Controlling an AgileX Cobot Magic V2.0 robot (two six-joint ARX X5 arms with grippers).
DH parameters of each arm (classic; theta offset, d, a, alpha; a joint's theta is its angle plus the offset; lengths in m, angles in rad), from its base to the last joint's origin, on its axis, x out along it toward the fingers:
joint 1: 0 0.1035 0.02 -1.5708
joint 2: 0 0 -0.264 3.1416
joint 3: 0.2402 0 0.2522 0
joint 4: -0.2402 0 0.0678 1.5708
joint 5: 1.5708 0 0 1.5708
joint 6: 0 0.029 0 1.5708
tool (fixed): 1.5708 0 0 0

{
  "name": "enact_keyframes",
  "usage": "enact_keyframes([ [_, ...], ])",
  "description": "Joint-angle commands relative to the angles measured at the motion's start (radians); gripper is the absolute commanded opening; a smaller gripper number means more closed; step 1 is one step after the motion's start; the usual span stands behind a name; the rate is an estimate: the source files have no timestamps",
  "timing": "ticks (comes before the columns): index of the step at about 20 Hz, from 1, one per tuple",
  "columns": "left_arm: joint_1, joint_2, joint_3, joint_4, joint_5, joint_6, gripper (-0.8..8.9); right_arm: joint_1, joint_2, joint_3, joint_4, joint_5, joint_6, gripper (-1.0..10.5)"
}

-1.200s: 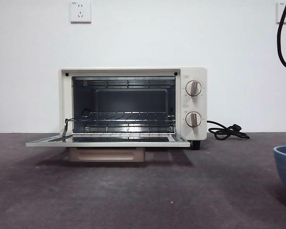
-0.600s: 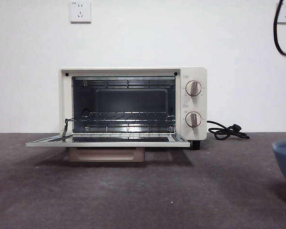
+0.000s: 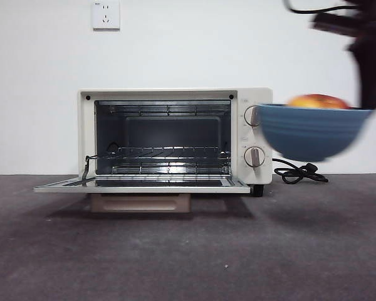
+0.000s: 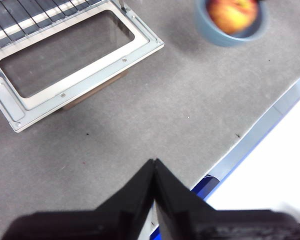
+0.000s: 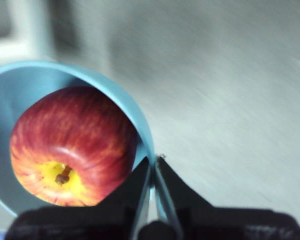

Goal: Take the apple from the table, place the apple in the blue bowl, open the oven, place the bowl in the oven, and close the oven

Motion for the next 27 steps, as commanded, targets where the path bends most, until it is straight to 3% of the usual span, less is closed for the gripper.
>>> enact_keyframes([
  [1, -0.002, -0.003, -0.005, -0.003, 0.004, -0.005, -0.05, 0.060, 0.100, 0.115, 0.023, -0.011, 0.054, -0.1],
  [4, -0.002, -0.003, -0.005, -0.035, 0.004, -0.008, -0.05, 0.116, 0.253, 0.299, 0.028, -0.014, 0.109, -0.1],
  [7, -0.002, -0.010, -0.005, -0.057, 0.005, -0.008, -0.05, 0.130, 0.407, 0.501, 0.003, -0.091, 0.154, -0.1],
  [13, -0.002, -0.059, -0.005, -0.058, 0.004, -0.023, -0.05, 0.157, 0.613, 0.790, -0.053, -0.093, 0.258, -0.1],
  [22, -0.002, -0.078, -0.005, -0.058, 0.005, -0.026, -0.05, 0.156, 0.710, 0.855, -0.041, -0.076, 0.365, -0.1],
  [27, -0.002, -0.080, -0.003, -0.063, 0.005, -0.027, -0.05, 0.156, 0.713, 0.855, -0.005, -0.033, 0.469, -0.1],
])
